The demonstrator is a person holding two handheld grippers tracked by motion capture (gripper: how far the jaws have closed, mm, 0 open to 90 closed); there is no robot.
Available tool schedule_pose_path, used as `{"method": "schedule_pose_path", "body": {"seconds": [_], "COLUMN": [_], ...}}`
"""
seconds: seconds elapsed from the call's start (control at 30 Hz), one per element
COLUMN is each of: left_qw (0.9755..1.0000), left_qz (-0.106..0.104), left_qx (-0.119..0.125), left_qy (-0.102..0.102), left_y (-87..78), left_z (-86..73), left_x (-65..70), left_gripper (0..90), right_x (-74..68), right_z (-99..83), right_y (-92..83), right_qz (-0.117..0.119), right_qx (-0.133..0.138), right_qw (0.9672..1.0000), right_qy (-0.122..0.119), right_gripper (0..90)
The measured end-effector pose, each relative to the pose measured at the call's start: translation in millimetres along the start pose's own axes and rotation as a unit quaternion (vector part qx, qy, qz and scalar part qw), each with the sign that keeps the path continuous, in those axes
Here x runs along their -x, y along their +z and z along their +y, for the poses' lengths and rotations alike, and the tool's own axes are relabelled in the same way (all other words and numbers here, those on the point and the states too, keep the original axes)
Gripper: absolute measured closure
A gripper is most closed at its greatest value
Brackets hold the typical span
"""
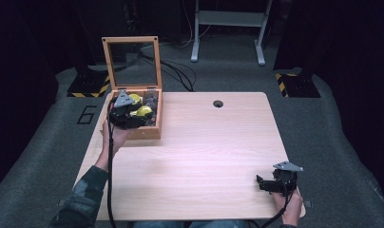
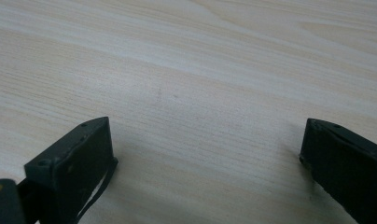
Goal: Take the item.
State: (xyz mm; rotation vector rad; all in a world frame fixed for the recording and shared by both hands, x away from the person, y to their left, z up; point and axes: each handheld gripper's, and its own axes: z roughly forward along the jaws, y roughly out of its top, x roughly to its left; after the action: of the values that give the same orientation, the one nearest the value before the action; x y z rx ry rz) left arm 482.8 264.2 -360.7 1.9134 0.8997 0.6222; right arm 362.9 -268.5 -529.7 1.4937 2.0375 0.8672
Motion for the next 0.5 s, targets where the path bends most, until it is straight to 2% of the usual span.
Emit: {"method": "schedule_pose_path", "body": {"seconds": [0.5], "left_qw": [0.9997], "left_qz": [-0.021], "left_qx": [-0.002], "left_qy": [0.01], "left_y": [13.0], "left_z": [6.3], "left_x": [18.4], "left_gripper": [37.9], "right_x": [-0.2], "right_z": [-0.2], "right_y": [0.3], "right_qz": [-0.001], "right_qx": [0.003], "right_qw": [1.0], "right_qy": [0.0], "right_gripper": [1.8]}}
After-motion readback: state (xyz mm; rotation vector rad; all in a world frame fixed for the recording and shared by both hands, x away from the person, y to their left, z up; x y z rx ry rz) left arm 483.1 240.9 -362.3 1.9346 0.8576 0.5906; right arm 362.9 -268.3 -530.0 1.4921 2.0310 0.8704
